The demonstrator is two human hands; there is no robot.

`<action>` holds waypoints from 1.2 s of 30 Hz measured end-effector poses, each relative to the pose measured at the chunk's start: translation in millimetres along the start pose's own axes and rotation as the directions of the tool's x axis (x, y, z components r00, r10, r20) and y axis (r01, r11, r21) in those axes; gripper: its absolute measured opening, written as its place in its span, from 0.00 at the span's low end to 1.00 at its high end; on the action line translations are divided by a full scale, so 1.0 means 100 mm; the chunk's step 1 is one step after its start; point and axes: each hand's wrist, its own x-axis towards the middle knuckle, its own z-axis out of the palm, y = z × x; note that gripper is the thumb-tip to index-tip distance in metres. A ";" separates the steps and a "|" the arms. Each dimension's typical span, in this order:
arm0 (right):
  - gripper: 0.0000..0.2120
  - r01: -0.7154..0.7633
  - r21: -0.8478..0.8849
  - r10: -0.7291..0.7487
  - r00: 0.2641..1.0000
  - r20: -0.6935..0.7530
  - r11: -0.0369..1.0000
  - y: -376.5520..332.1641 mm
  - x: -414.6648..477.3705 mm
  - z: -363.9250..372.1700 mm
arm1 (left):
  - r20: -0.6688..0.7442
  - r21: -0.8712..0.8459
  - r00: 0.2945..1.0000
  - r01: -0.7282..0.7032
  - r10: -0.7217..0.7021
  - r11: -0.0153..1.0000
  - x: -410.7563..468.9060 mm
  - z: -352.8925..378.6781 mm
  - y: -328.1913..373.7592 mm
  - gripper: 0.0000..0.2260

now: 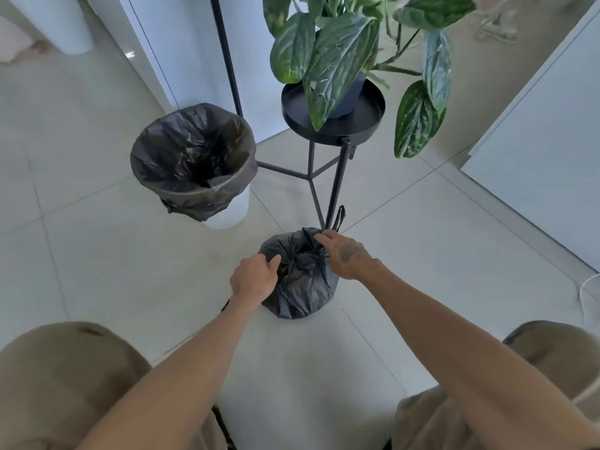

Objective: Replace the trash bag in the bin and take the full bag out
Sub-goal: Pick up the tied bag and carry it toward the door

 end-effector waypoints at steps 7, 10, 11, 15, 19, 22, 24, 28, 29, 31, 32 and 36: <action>0.17 0.013 -0.418 0.006 0.999 0.044 0.908 -0.03 0.21 -0.03 | 0.311 -0.057 0.917 0.282 -0.251 0.958 0.17 0.15 -0.01 0.38; 0.14 0.030 -0.496 0.014 0.996 0.084 0.868 -0.05 0.05 -0.23 | 0.483 -0.238 0.817 0.468 -0.315 0.851 0.09 0.00 0.12 0.29; 0.14 0.036 -0.509 0.017 0.995 0.099 0.860 -0.05 -0.03 -0.32 | 0.470 -0.243 0.828 0.453 -0.304 0.858 0.06 -0.08 0.18 0.26; 0.14 -0.005 -0.464 0.074 0.989 0.130 0.886 -0.03 -0.57 -0.85 | 0.368 -0.220 0.921 0.220 -0.128 0.950 -0.19 -0.60 0.62 0.19; 0.14 -0.133 -0.289 0.171 0.979 0.110 0.948 0.07 -1.35 -1.62 | 0.357 -0.202 0.934 0.082 -0.005 0.976 -0.70 -1.42 1.30 0.18; 0.13 -0.256 -0.149 0.267 0.962 0.058 0.955 0.16 -2.04 -2.32 | 0.372 -0.186 0.926 0.006 0.064 0.983 -1.08 -2.11 1.88 0.16; 0.13 -0.322 -0.068 0.323 0.946 0.012 0.944 0.20 -2.57 -2.78 | 0.391 -0.180 0.914 -0.037 0.106 0.983 -1.40 -2.60 2.31 0.16; 0.13 -0.447 0.137 0.454 0.891 -0.019 0.884 0.25 -3.59 -3.54 | 0.437 -0.170 0.869 -0.172 0.230 0.970 -1.95 -3.40 3.12 0.17; 0.12 -0.485 0.225 0.499 0.867 -0.005 0.845 0.28 -3.83 -3.70 | 0.446 -0.166 0.856 -0.209 0.262 0.964 -2.06 -3.56 3.33 0.17; 0.11 -0.561 0.387 0.598 0.801 0.031 0.732 0.38 -4.33 -4.05 | 0.450 -0.159 0.821 -0.314 0.352 0.936 -2.29 -3.85 3.83 0.18; 0.10 -0.577 0.455 0.639 0.769 0.021 0.679 0.42 -4.55 -4.16 | 0.449 -0.159 0.797 -0.374 0.404 0.914 -2.37 -3.93 4.05 0.18; 0.10 -0.602 0.616 0.787 0.614 -0.049 0.508 0.65 -5.33 -4.40 | 0.480 -0.161 0.690 -0.537 0.541 0.828 -2.78 -4.03 4.88 0.16</action>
